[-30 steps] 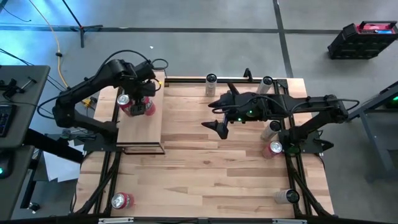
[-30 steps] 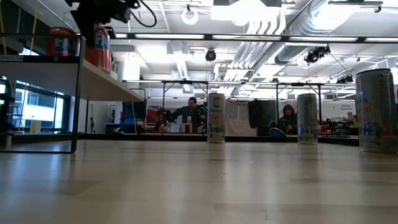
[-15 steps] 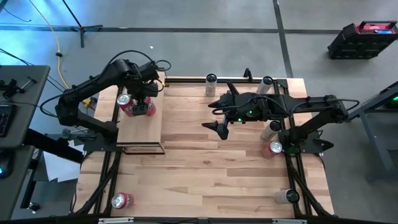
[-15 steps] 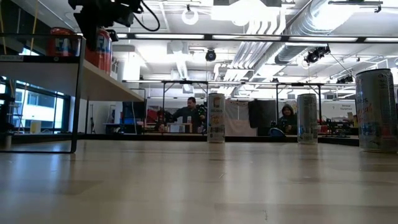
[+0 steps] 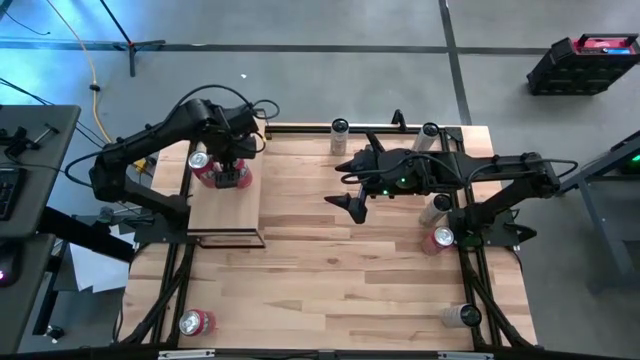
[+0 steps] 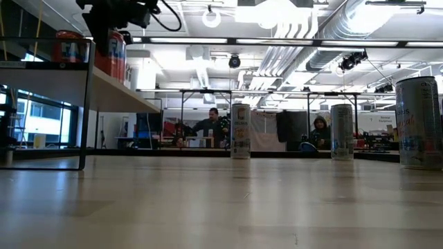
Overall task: Place canned beverage on shelf
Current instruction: Put the middle red soda can on the shelf aligned with the other red soda can
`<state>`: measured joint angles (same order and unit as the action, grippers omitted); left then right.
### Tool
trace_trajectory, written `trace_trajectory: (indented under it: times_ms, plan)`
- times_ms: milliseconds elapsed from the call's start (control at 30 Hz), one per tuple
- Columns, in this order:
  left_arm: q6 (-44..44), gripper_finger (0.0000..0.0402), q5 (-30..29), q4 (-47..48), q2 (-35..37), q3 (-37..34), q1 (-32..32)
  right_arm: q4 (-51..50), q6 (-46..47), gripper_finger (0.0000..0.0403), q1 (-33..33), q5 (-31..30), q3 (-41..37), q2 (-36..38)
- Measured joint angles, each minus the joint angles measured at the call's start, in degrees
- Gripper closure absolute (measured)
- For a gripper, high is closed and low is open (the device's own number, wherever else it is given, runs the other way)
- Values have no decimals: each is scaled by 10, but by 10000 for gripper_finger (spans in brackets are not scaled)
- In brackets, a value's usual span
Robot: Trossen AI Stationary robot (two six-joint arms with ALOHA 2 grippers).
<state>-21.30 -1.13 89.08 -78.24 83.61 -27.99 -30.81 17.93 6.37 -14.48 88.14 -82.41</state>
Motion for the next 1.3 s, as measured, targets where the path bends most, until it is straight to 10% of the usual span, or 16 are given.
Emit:
trace_trajectory:
  times_ms: [1300]
  plan:
    - [22,44,22,1,5,20,0,0,-2,4,0,0,0,0]
